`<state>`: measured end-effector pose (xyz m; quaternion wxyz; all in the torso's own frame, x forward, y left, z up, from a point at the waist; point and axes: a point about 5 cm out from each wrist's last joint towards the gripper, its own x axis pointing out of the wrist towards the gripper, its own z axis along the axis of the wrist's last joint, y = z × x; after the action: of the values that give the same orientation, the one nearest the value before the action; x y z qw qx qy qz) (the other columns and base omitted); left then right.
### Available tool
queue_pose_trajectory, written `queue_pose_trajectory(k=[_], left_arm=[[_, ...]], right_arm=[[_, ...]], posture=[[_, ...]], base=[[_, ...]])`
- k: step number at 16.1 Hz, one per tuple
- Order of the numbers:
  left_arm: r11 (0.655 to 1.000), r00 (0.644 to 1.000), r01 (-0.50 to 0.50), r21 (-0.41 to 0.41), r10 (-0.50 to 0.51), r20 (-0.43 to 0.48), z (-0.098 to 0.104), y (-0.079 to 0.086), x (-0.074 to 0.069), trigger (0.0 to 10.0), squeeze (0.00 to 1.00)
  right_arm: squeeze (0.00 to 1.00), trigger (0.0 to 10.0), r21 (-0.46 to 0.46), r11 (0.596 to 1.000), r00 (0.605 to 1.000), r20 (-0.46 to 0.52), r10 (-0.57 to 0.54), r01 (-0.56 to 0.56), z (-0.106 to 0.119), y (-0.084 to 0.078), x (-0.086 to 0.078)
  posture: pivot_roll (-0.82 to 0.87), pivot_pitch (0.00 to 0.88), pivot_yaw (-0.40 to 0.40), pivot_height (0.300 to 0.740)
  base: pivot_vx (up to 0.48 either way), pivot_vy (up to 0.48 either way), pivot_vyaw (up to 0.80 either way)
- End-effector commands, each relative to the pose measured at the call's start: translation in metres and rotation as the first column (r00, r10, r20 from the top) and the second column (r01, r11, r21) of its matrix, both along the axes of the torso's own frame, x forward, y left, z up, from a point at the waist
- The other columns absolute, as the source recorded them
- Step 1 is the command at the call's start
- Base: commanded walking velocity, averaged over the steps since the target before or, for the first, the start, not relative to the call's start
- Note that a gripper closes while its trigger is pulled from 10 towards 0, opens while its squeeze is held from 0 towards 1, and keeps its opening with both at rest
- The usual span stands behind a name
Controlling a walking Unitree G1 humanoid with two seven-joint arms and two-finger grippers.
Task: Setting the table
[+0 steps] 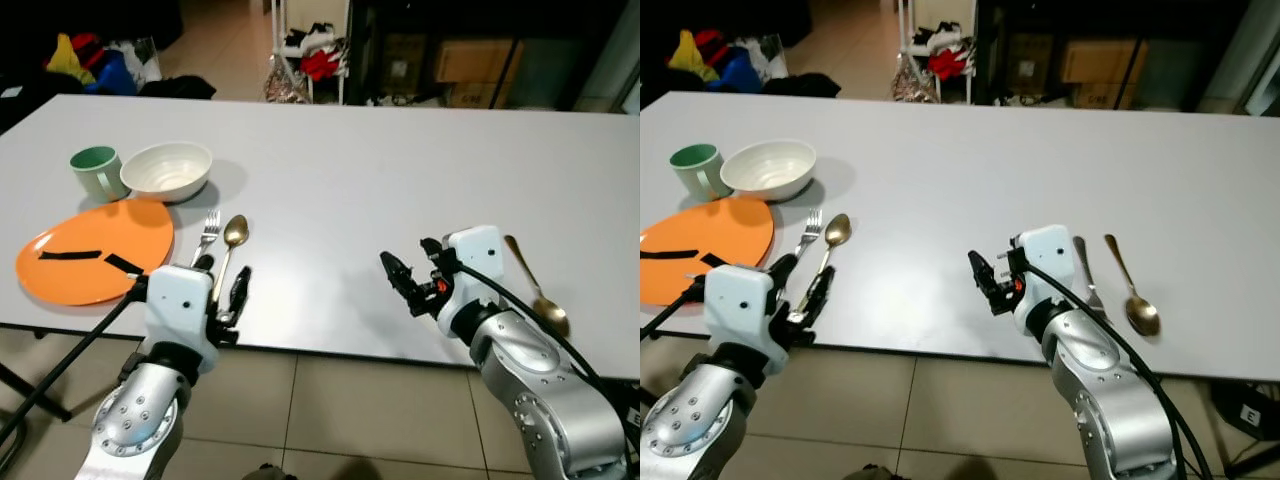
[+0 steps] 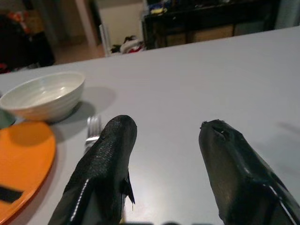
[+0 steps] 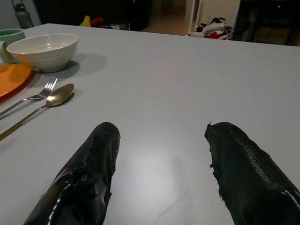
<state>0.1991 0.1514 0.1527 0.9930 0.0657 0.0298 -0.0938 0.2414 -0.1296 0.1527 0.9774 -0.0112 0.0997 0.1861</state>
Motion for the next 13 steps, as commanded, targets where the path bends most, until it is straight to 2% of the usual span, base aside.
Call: queue_pose_trajectory(k=[1,11,13], left_arm=[[1.0,1.0,0.0,0.01,0.0,-0.001,-0.0006,-0.0009,0.0012,10.0,0.0],[1.0,1.0,0.013,0.02,-0.013,0.007,0.0013,-0.0019,0.0038,10.0,0.0],[1.0,1.0,0.015,0.021,-0.016,0.005,0.0013,-0.0018,0.0036,10.0,0.0]], right_arm=[[0.0,10.0,-0.004,1.0,1.0,-0.01,-0.027,0.027,-0.0056,-0.0049,-0.0003],[0.0,10.0,-0.004,1.0,1.0,0.004,-0.024,0.024,-0.0125,-0.0031,0.0034],[0.0,10.0,0.001,1.0,1.0,0.004,-0.022,0.022,-0.0133,-0.0023,0.0038]], posture=[[-0.09,0.0,0.069,0.74],[-0.07,0.0,0.076,0.74],[-0.07,0.0,0.075,0.74]], base=[[0.0,0.0,0.0],[0.0,0.0,0.0],[-0.268,0.0,0.0]])
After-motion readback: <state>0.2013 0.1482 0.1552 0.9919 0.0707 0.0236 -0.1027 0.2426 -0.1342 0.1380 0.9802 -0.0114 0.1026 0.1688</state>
